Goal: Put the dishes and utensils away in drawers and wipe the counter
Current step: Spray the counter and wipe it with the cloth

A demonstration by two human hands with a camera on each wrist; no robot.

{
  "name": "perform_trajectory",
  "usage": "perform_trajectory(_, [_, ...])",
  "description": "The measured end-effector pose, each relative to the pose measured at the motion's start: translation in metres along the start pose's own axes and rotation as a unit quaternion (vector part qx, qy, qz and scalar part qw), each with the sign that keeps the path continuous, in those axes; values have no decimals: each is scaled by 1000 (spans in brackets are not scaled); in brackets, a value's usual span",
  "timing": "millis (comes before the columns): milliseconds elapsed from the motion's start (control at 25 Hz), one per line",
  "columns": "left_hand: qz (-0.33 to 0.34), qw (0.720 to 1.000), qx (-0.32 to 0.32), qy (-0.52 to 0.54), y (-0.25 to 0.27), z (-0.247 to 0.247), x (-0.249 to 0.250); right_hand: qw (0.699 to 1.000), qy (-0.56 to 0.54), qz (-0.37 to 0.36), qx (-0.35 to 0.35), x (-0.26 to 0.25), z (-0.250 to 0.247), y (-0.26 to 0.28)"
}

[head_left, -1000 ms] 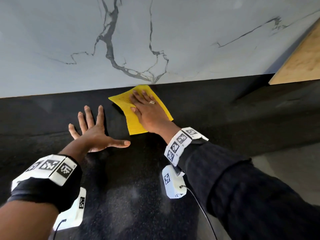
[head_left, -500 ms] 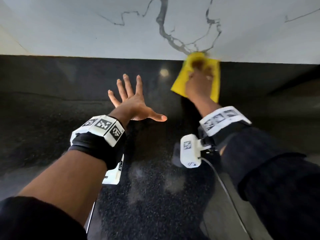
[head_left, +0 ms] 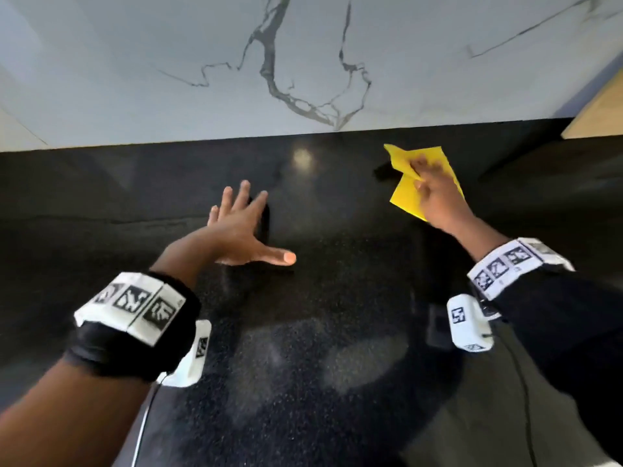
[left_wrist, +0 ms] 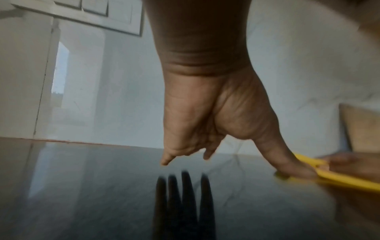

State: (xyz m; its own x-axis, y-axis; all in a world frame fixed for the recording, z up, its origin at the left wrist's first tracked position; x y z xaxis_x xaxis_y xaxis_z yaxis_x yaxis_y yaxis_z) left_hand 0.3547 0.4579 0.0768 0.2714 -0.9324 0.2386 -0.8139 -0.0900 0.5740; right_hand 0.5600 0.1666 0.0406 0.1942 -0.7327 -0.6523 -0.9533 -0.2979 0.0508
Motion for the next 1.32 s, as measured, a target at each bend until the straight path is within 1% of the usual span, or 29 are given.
perform_trajectory(40, [27, 999, -3, -19, 6, 5, 9, 999, -27, 24, 21, -8, 6, 12])
perform_trajectory(80, [44, 998, -8, -34, 12, 10, 16, 998, -49, 23, 12, -26, 29, 34])
perform_trajectory(120, [51, 997, -20, -49, 16, 16, 23, 997, -78, 7, -27, -52, 60, 70])
perform_trajectory(160, [53, 995, -34, -72, 20, 23, 28, 990, -72, -57, -103, -85, 95, 117])
perform_trajectory(200, [51, 992, -52, -100, 21, 31, 30, 968, -47, -154, -190, -109, 124, 171])
perform_trajectory(240, [47, 988, -71, -128, 21, 39, 30, 946, -8, -228, -232, -123, 130, 209])
perform_trajectory(280, [42, 984, -86, -148, 20, 45, 30, 932, -6, -271, -242, -116, 114, 221])
perform_trajectory(320, [37, 983, -92, -156, 20, 48, 29, 938, -13, -275, -210, -96, 85, 211])
perform_trajectory(360, [33, 983, -90, -159, 21, 50, 28, 963, -60, -206, -163, -64, 52, 190])
perform_trajectory(400, [25, 984, -85, -155, 23, 50, 26, 984, -73, -115, -113, -29, 20, 164])
perform_trajectory(440, [12, 986, -78, -144, 26, 51, 20, 996, -53, -41, -52, -1, -10, 140])
perform_trajectory(520, [-34, 993, -55, -103, 33, 50, -2, 999, -9, 52, 9, 28, -30, 95])
perform_trajectory(560, [-64, 994, -45, -82, 37, 48, -16, 995, 28, 81, 48, 26, -24, 74])
perform_trajectory(600, [-95, 993, -34, -63, 45, 47, -35, 990, 51, 113, 64, 9, -9, 52])
perform_trajectory(680, [-153, 987, 0, -39, 67, 43, -78, 988, 43, 135, 66, -54, 45, 7])
perform_trajectory(760, [-204, 979, 21, -8, 94, 40, -119, 996, 13, 85, 39, -139, 111, -20])
perform_trajectory(840, [-235, 971, 34, 28, 121, 40, -144, 998, -15, -29, -52, -233, 194, 10])
perform_trajectory(880, [-242, 968, 44, 42, 131, 42, -151, 987, -6, -119, -111, -277, 237, 45])
perform_trajectory(920, [-245, 967, 50, 54, 138, 44, -154, 961, 12, -205, -185, -311, 273, 90])
perform_trajectory(960, [-250, 964, 59, 64, 146, 43, -157, 916, 37, -297, -268, -335, 297, 140])
perform_trajectory(1000, [-251, 963, 67, 71, 151, 38, -159, 864, 59, -372, -334, -342, 305, 182])
perform_trajectory(1040, [-243, 965, 70, 70, 149, 32, -158, 827, 60, -420, -369, -333, 302, 199])
perform_trajectory(1080, [-234, 966, 75, 74, 148, 25, -156, 802, 41, -451, -389, -319, 286, 203])
perform_trajectory(1120, [-225, 968, 81, 81, 148, 18, -154, 793, 25, -455, -403, -298, 266, 193])
perform_trajectory(1160, [-212, 969, 86, 88, 146, 13, -150, 802, 17, -444, -398, -272, 242, 173])
perform_trajectory(1200, [-198, 972, 89, 93, 143, 13, -145, 829, 5, -416, -374, -242, 214, 147])
perform_trajectory(1240, [-182, 975, 86, 98, 142, 17, -139, 871, -9, -368, -326, -208, 180, 115])
perform_trajectory(1280, [-165, 978, 81, 102, 141, 24, -132, 917, -20, -302, -261, -169, 142, 83])
perform_trajectory(1320, [-152, 980, 76, 105, 143, 35, -126, 953, -37, -228, -198, -132, 104, 57])
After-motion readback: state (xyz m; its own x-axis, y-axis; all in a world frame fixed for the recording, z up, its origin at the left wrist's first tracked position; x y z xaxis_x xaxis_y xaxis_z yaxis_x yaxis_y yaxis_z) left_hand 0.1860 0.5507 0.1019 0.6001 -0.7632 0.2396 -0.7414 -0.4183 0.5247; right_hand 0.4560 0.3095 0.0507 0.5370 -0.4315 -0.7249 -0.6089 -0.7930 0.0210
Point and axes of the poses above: each hand's wrist, its own y-axis away from the middle knuckle, its own z-axis out of the palm, x = y × z, the point moved 7 cm from there along -y, towards the middle knuckle, and after that the axes turned 12 degrees about -y, right-handed, at the moved point
